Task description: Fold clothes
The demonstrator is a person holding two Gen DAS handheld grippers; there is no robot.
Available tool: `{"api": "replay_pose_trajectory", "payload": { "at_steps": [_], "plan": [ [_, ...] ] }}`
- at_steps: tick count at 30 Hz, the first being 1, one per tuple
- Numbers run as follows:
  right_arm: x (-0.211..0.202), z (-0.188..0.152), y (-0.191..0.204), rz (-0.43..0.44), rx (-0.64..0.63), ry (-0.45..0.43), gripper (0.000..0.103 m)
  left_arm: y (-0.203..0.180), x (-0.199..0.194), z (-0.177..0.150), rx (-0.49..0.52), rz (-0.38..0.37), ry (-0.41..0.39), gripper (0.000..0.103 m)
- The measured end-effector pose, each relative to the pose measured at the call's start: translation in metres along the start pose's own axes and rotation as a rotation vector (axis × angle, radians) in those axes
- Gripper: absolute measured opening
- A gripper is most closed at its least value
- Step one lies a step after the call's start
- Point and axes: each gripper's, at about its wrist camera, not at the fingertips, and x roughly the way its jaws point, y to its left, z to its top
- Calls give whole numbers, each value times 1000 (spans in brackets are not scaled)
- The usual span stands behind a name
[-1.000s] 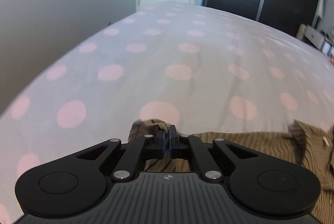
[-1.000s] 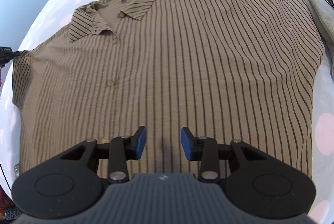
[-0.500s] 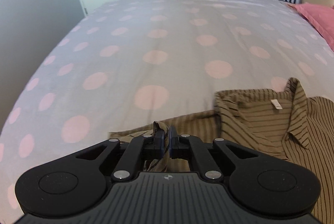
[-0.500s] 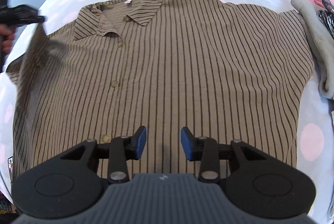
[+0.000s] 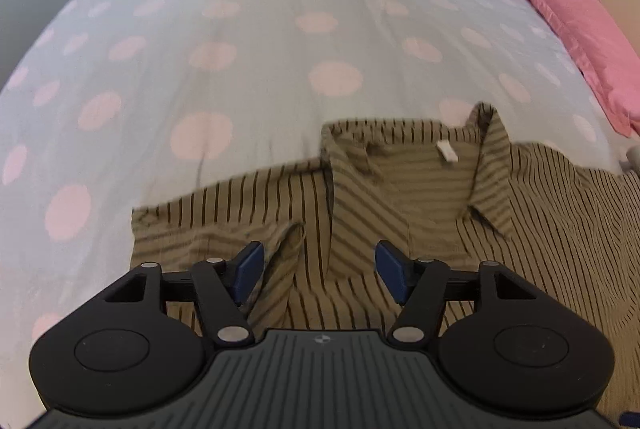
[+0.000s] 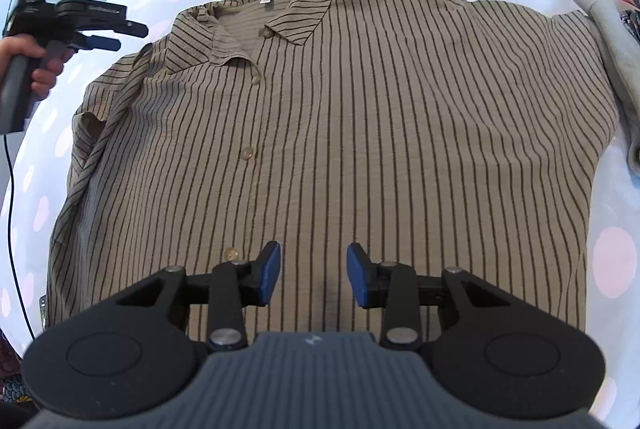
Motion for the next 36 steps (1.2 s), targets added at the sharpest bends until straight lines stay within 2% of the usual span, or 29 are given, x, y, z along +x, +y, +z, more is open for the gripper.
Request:
{"api": "replay_pose_trajectory", "payload": {
  "at_steps": [1, 4, 7, 9, 13, 15, 18, 19, 21, 22, 24, 25, 29, 31, 33, 36],
  "plan": [
    [-1, -1, 1, 3, -3, -2, 40, 2, -3, 0, 0, 6, 9, 60],
    [-4, -2, 4, 9, -13, -17, 40, 7, -12, -5, 45, 86, -17, 58],
    [-4, -3, 5, 7, -13, -17, 40, 15, -10, -13, 83, 146, -27, 50],
    [-2, -3, 6, 4, -10, -11, 40, 18, -3, -16, 82, 159, -29, 37],
    [-2, -2, 9, 9, -17, -7, 40, 18, 11, -18, 51, 124, -32, 39],
    [-1, -2, 9, 9, -20, -5, 40, 13, 18, -16, 53, 147, -40, 47],
    [1, -1, 8, 11, -14, 4, 40, 7, 30, -13, 55, 188, -37, 46],
    [1, -1, 7, 12, -11, 7, 40, 6, 35, -12, 55, 205, -27, 44],
    [1, 0, 5, 14, -4, 9, 40, 7, 43, -11, 55, 228, -5, 20],
    [0, 0, 4, 17, 0, 6, 40, 8, 47, -10, 54, 239, 5, 17],
    [-2, 0, 3, 22, 5, 1, 40, 10, 50, -7, 55, 255, -4, 3],
    [-3, 0, 2, 26, 7, 0, 40, 12, 50, -4, 53, 261, -11, 2],
    [-7, -2, 1, 46, 9, 0, 40, 14, 43, 16, 29, 238, -37, 0],
    [-7, -1, 1, 55, 8, 4, 40, 12, 39, 29, 0, 180, -38, 0],
    [-7, -1, 2, 59, 9, 7, 40, 10, 42, 40, -27, 138, -17, 0],
    [-7, -1, 2, 67, 10, 11, 40, 7, 55, 45, -67, 128, 24, 1]
  ]
}}
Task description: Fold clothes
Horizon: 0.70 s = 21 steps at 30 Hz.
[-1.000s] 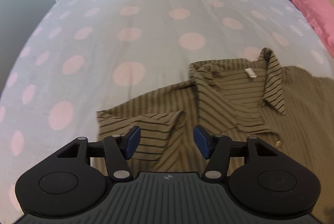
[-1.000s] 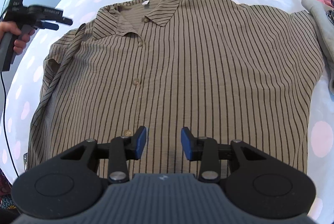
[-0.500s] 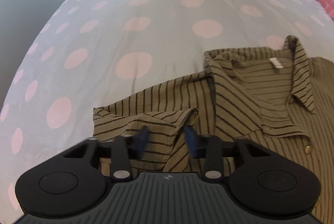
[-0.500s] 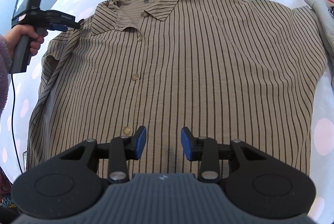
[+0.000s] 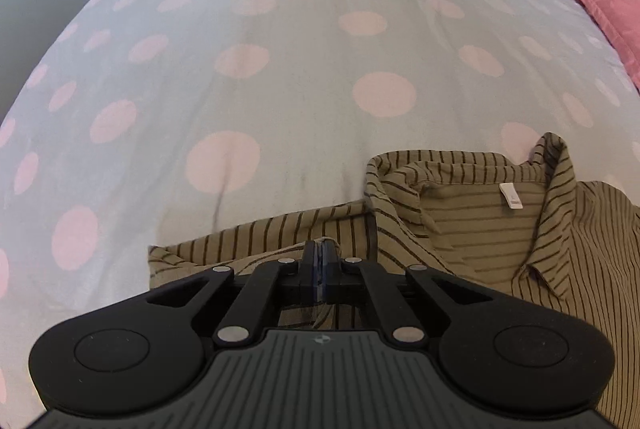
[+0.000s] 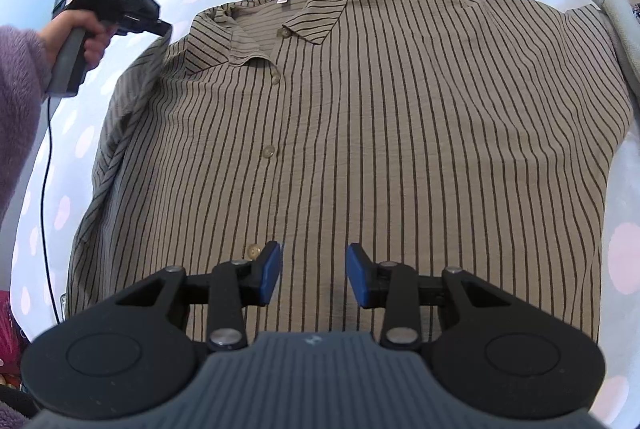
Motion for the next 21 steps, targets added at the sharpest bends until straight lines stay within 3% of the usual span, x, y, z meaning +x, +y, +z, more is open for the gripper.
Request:
{"api": "replay_pose_trajectory", "payload": {
  "at_steps": [1, 3, 5, 12, 17, 19, 21],
  "plan": [
    [0, 0, 0, 2, 0, 1, 40, 0, 3, 0, -7, 0, 3, 2],
    [0, 0, 0, 3, -2, 2, 40, 5, 2, -2, -17, -17, -2, 21],
    [0, -1, 0, 5, 2, 3, 40, 7, -4, -5, -2, -38, -8, 27],
    [-6, -3, 4, 25, -9, -4, 40, 12, -55, -59, 212, 19, -57, 28],
    [-8, -7, 8, 32, -16, 6, 40, 12, -70, -111, 278, 4, -25, 42],
    [-9, -9, 10, 33, -21, 6, 40, 7, -72, -131, 306, -1, -5, 42],
    [-11, -12, 11, 34, -28, 4, 40, 1, -66, -144, 331, 40, 11, 42]
  ]
}}
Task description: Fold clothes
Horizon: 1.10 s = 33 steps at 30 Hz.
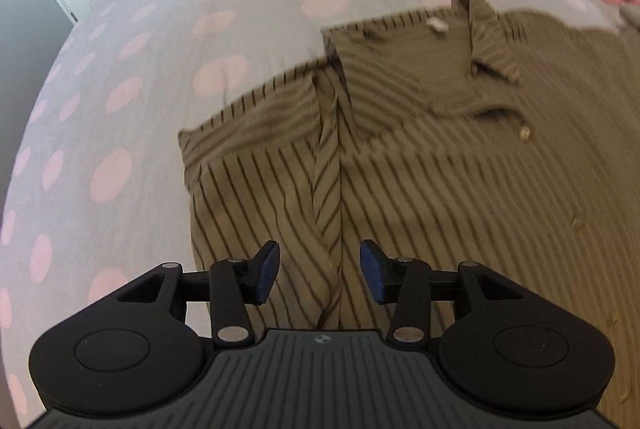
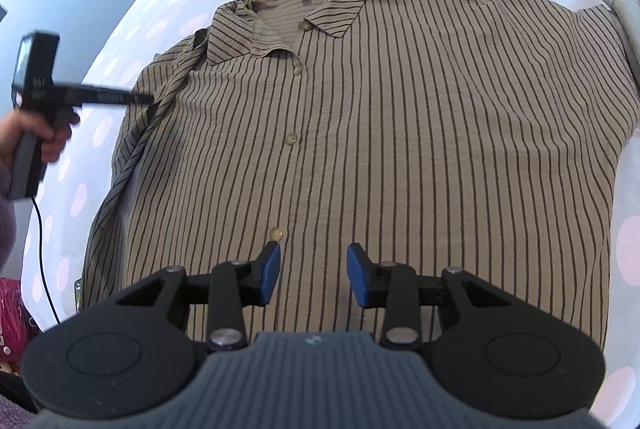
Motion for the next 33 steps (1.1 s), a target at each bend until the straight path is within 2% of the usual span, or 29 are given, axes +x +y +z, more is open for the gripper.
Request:
{"api": "replay_pose_trajectory", "payload": {
  "at_steps": [1, 3, 4, 7, 10, 13, 14, 16, 18, 23, 32, 33],
  "plan": [
    [-1, -1, 1, 0, -4, -2, 40, -2, 3, -4, 6, 26, 15, 39],
    [-2, -2, 3, -2, -13, -8, 40, 1, 9, -9, -18, 57, 47, 8],
    [-3, -2, 4, -2, -16, -11, 40, 6, 9, -9, -42, 50, 50, 4],
    [-5, -3, 5, -2, -28, -19, 40, 28, -4, -6, -170, -16, 16, 0],
    [-5, -2, 8, 2, -37, -18, 40, 49, -19, -6, -327, -154, -30, 0],
    [-6, -1, 10, 6, -46, -17, 40, 70, -13, -11, -513, -333, -6, 0],
    [-7, -2, 11, 7, -50, -17, 40, 69, -9, -12, -525, -327, 7, 0],
    [-8, -3, 13, 8, -59, -17, 40, 66, -3, -14, -524, -297, 30, 10],
    [-9, -4, 14, 7, -64, -19, 40, 61, -1, -18, -511, -268, 38, 42],
    [-12, -5, 14, 6, -66, -25, 40, 52, -13, -40, -459, -260, 28, 43],
    [-17, -10, 22, 22, -96, -38, 40, -6, -43, -133, -185, 82, 81, 42],
    [-18, -11, 23, 22, -100, -39, 40, -12, -46, -144, -162, 110, 91, 39]
  ]
}}
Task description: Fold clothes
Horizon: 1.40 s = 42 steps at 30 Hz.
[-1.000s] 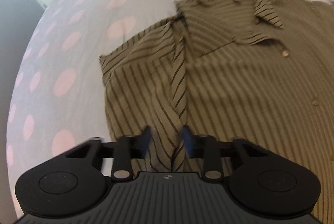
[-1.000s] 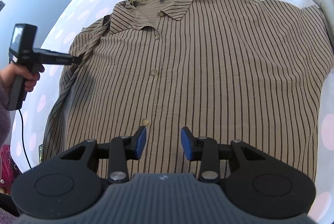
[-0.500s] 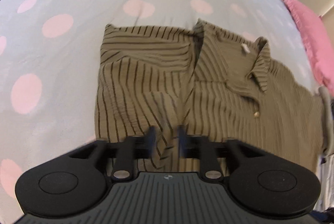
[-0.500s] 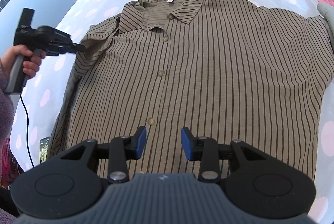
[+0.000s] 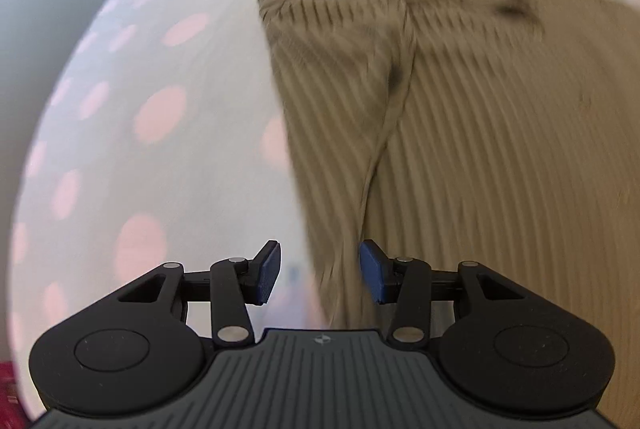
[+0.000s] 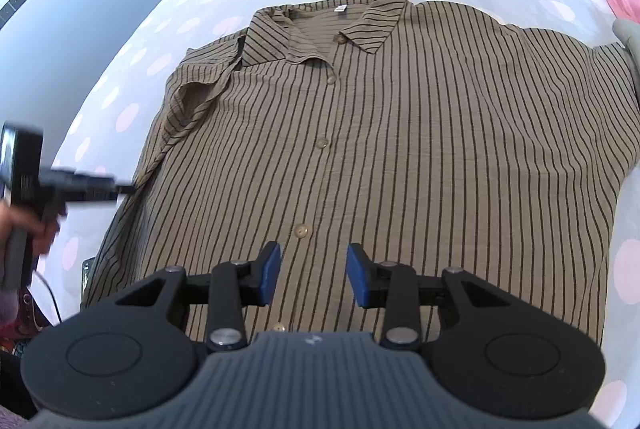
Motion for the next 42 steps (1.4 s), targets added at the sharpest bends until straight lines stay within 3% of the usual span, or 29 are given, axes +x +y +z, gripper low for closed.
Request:
{"api": "replay_pose_trajectory", "payload": {
  "at_steps": [3, 6, 11, 15, 19, 24, 29, 34, 42],
  "plan": [
    [-1, -3, 5, -1, -14, -2, 40, -9, -2, -28, 47, 10, 54, 19],
    [-3, -7, 11, -4, -34, -10, 40, -23, -7, -55, 110, 46, 95, 8],
    [-6, -13, 14, -31, -48, -34, 40, -46, -18, -101, 244, 148, 144, 5],
    [-5, -15, 9, -96, -50, -60, 40, -49, -20, -127, 285, 198, 172, 0],
    [-6, -20, 2, -151, -37, -78, 40, -42, -25, -138, 248, 197, 195, 0],
    [-15, -29, -5, -147, -39, -84, 40, -36, -34, -153, 235, 160, 268, 0],
    [-20, -30, -15, -165, -21, -88, 40, -19, -70, -126, 105, 59, 177, 10],
    [-25, -25, -28, -186, 17, -99, 40, 6, -103, -74, -30, -15, 30, 17],
    [-27, -18, -34, -178, 31, -116, 41, 28, -89, 4, -168, -31, -110, 17]
  ]
}}
